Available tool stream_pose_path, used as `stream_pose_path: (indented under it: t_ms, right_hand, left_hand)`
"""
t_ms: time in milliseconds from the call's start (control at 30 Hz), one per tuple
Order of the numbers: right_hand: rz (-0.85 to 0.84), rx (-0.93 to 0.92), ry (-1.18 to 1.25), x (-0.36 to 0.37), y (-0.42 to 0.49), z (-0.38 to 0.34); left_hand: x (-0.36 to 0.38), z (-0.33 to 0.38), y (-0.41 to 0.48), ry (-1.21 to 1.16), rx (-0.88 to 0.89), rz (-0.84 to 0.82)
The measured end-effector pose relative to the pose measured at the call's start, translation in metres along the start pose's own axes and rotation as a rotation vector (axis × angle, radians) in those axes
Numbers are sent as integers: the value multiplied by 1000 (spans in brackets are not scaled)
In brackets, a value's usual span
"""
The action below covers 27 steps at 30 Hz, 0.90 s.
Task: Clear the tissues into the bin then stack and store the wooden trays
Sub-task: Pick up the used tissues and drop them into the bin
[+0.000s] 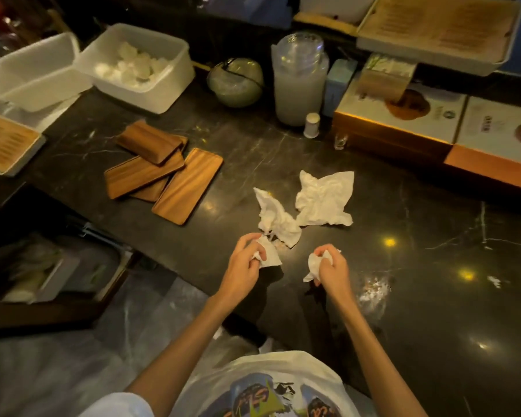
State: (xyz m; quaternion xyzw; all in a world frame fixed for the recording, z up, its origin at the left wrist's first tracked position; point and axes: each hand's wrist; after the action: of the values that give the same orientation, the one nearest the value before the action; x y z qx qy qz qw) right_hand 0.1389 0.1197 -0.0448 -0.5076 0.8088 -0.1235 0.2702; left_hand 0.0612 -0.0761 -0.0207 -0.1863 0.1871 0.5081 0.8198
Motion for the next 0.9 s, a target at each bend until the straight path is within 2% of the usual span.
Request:
stream_pose_path:
  t_ms: [133,200,300,400,533,667,767,833,900]
  right_hand:
    - [-144,32,2,33,-7,-2]
    - [-179,-36,-65,47,-14,-7]
    - [-259,-99,-40,62,-31,-13]
    - [-323,-219,-207,73,-51,-14]
    - [-402,-104,-29,97,-80,-18]
    - [-340,-163,-189,130,-120,-22]
    - [-221,-234,-408,163,-157,-17]
    - [-204,-195,-467,186,-184,-5]
    - [-186,-94,-378,210,-210,13]
  left_hand:
    - [-23,-27,-25,-50,-195,91]
    - [-34,-38,-37,-107,-286,140]
    - [-53,-46,-52,-269,-345,207]
    - [-71,-52,-66,-381,-395,240]
    - [-93,-60,-89,-652,-501,277]
    - [-124,-79,-128,-806,-521,200]
    - [-149,-107,-165,-707,-452,166]
    - [-165,-127,-191,-668,-443,162]
    - [-181,-148,-216,-725,-465,153]
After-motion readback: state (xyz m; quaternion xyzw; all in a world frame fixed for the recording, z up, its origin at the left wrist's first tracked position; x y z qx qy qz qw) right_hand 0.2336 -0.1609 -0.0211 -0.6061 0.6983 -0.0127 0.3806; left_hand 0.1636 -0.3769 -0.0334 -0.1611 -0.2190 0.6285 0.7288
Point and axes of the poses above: each hand's wrist, its own y-axis towards the middle knuckle, its own x-axis out of the palm, z = x × y, and after that the axes turned 9 degrees about -y, right-handed
